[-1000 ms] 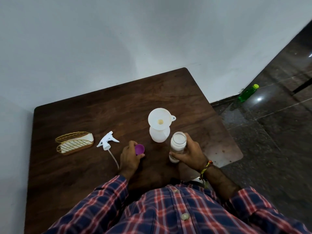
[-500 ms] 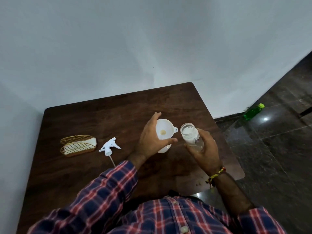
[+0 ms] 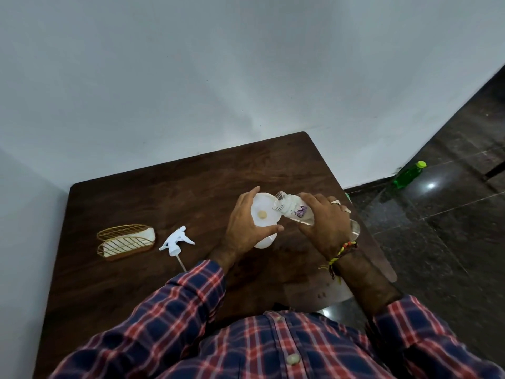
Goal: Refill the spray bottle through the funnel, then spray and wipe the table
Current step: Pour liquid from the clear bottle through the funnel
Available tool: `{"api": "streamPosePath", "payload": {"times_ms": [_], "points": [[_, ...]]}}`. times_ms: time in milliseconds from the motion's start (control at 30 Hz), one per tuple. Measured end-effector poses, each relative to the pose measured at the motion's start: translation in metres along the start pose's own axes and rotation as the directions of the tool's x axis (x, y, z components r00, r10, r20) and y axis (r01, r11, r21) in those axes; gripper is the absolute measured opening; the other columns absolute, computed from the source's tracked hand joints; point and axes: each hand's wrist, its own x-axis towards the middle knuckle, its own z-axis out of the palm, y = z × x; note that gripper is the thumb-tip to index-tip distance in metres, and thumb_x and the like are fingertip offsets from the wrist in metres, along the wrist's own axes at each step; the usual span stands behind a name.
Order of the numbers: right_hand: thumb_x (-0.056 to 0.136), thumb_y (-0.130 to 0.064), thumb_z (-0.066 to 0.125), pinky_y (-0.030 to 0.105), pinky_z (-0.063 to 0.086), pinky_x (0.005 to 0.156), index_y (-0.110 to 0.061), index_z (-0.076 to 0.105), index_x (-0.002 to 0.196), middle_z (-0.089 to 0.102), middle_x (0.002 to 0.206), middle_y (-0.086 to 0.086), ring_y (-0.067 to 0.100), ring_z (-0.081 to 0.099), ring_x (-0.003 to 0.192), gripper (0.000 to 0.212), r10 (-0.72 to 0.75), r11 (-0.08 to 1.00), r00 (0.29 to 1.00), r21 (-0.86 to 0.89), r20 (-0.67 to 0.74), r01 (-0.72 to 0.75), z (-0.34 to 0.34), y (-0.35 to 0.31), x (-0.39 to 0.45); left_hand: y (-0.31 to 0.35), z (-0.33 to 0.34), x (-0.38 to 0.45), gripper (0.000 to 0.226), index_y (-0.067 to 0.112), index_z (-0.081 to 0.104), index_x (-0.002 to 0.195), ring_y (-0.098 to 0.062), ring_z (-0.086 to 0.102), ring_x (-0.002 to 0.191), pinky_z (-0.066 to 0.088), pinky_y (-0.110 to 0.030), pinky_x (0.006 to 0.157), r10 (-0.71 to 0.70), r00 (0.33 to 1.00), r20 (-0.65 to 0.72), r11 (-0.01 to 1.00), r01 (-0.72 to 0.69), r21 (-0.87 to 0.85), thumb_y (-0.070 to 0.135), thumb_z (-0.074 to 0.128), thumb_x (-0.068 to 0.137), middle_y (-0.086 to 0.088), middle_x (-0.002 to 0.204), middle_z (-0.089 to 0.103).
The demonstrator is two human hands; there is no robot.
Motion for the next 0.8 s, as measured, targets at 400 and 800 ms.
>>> {"api": "streamPosePath", "payload": {"times_ms": [400,800], "points": [[0.078,-0.035,0.071,0.051,0.042,0.098,-0.034,0.046,0.133,0.058,0.123,-0.002,0.032,0.053,0.118,0.06,-0.025,0.989,0.997,-0.141,0.073,0.035,-0.011,-0.002,0.011,-0.001,0.008,0.005,0.088,0.019,0.035,0.143,-0.012,0.043,0.126,0.035,-0.022,0.102,-0.02,0.999,0.027,1.0,0.02,0.001,0.04,0.083,0.072,0.0,0.144,0.042],[0.077,-0.027,0.074,0.052,0.042,0.097,-0.032,0.047,0.133,0.058,0.121,0.0,0.032,0.052,0.116,0.063,-0.063,0.979,0.995,-0.187,0.078,0.076,-0.014,-0.004,0.019,-0.002,0.009,0.006,0.086,0.02,0.035,0.143,-0.013,0.043,0.126,0.036,-0.023,0.103,-0.017,0.999,0.034,1.0,0.016,0.013,0.045,0.08,0.074,0.0,0.144,0.041]]}}
